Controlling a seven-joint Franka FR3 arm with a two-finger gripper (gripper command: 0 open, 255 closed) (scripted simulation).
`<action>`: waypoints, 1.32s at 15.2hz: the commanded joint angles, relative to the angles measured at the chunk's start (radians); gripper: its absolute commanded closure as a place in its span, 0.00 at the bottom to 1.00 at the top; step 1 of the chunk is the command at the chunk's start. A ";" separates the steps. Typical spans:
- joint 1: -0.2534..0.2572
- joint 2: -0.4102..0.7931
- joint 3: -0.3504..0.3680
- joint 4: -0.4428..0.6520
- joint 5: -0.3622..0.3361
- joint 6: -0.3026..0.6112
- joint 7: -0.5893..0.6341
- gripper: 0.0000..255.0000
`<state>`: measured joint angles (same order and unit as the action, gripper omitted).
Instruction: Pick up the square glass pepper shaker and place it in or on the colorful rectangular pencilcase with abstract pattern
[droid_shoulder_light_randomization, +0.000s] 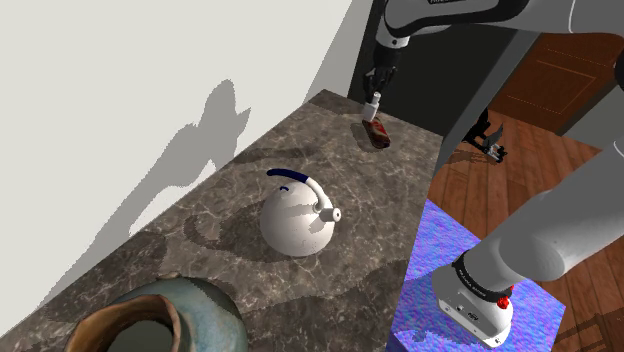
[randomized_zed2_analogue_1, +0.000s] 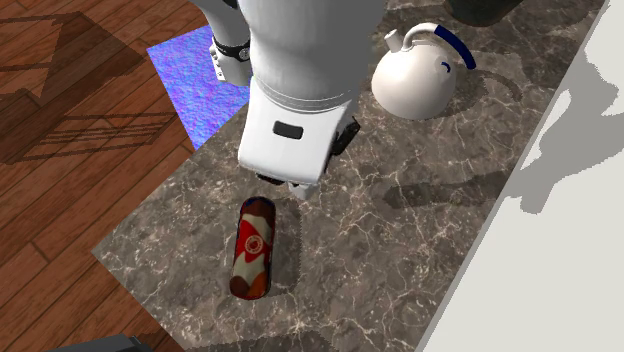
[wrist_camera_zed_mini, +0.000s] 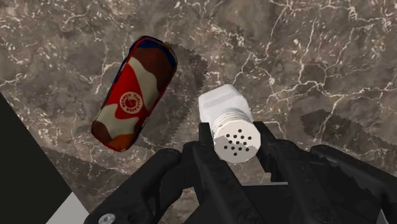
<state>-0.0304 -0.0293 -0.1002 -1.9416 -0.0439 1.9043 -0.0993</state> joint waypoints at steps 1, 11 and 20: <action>-0.023 0.028 -0.024 0.045 0.002 -0.016 -0.050 1.00; -0.117 0.142 -0.108 0.214 0.027 -0.066 -0.235 1.00; -0.117 0.159 -0.108 0.115 0.030 0.050 -0.234 1.00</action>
<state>-0.1470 0.1260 -0.2078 -1.8207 -0.0148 1.9441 -0.3323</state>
